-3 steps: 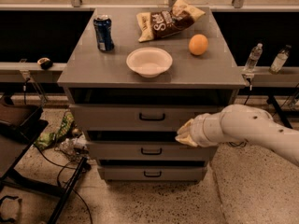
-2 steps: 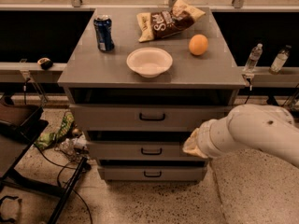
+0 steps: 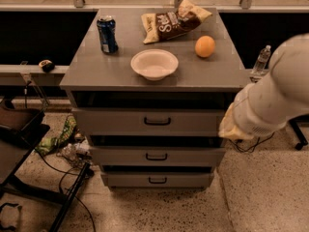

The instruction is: Close top drawer

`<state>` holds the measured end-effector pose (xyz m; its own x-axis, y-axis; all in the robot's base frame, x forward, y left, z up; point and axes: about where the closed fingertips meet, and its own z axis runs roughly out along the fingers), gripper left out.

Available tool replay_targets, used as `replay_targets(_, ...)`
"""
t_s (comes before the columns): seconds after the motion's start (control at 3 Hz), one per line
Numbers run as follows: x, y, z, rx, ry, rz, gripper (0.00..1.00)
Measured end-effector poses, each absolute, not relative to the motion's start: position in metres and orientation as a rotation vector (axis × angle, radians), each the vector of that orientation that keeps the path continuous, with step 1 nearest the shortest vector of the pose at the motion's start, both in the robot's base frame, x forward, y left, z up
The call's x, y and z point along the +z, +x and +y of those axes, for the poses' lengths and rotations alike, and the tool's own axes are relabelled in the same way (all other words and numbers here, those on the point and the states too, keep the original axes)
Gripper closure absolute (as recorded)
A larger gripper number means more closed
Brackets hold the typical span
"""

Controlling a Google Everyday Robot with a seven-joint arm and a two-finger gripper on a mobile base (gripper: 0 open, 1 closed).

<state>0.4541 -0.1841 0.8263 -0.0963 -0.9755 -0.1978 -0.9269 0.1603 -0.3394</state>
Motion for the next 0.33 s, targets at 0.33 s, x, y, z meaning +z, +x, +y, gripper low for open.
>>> replay_targets(0.33, 0.8684, 0.4509, -0.2135, -0.19, -1.837, 2.133, 1.0)
